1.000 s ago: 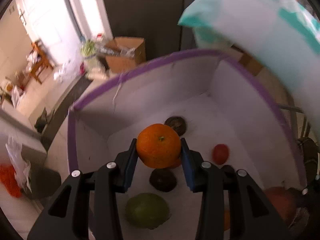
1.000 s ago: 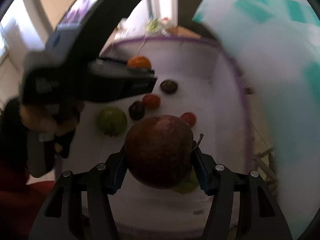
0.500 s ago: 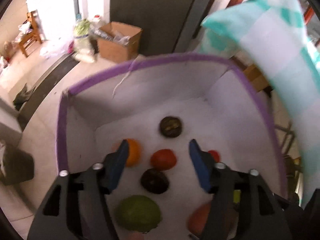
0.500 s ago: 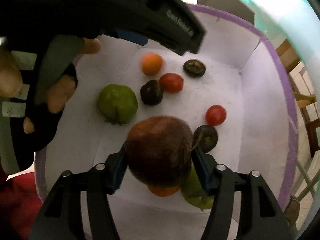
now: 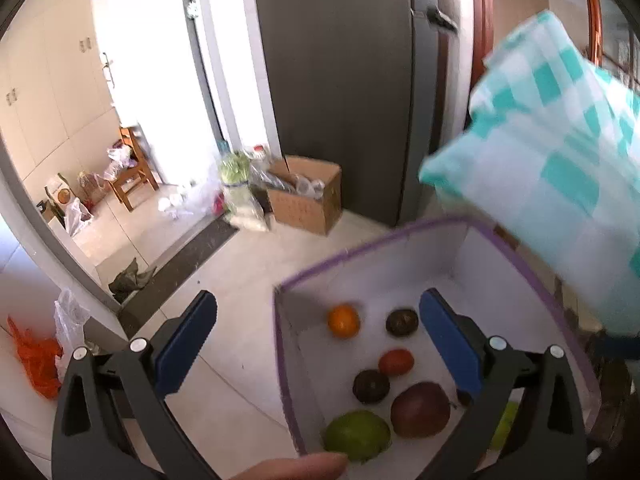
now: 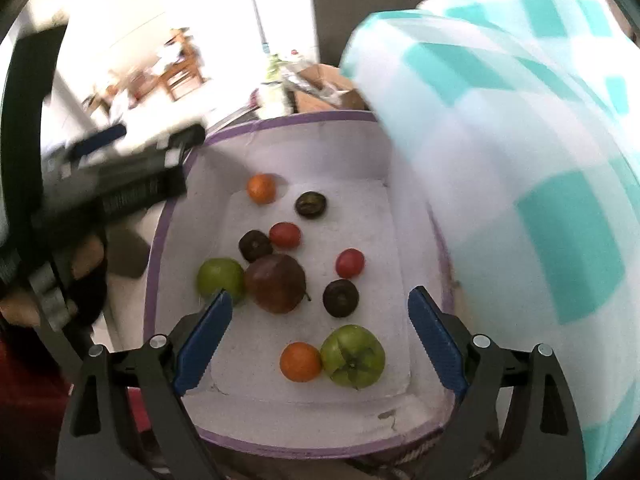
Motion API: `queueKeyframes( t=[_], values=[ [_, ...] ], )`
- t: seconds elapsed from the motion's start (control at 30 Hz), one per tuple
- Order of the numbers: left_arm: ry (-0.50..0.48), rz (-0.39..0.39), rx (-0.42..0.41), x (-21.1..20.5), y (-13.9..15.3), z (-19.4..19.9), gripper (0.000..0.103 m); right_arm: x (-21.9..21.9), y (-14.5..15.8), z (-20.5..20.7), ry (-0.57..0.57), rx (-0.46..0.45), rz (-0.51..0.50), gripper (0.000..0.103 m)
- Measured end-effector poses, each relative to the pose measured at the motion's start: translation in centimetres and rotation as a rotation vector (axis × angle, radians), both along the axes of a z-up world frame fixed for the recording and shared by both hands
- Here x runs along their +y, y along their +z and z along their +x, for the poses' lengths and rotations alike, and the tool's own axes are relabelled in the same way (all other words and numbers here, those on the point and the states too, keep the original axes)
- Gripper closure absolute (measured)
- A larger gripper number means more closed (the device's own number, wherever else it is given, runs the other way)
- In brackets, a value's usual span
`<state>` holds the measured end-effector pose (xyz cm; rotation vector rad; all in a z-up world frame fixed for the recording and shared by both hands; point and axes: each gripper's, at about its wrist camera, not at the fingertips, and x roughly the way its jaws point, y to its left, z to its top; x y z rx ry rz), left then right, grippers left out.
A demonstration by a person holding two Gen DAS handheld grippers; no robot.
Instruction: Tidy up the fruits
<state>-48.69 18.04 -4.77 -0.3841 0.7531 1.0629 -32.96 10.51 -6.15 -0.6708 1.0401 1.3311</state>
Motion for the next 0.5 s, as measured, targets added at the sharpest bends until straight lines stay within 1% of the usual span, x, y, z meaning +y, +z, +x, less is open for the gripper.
queueKeyframes(
  t=[0.03,0.13,0.33,0.5],
  values=[
    [-0.018,-0.036,-0.007,0.2,-0.5,0.2,0.002,0.0,-0.3,0.2,-0.016,-0.014,-0.018,0.016],
    [-0.048,-0.092,-0.004,-0.3,-1.0,0.2,0.002,0.0,-1.7,0.4,-0.028,-0.046,-0.066,0.016],
    [-0.083,-0.126,0.031,-0.9,-3.0,1.2,0.002,0.0,-2.9,0.5,-0.027,-0.039,-0.097,0.016],
    [-0.085,-0.154,0.046,-1.0,-4.4,1.7,0.002,0.1,-3.5,0.1,-0.022,-0.038,-0.107,0.016]
  ],
)
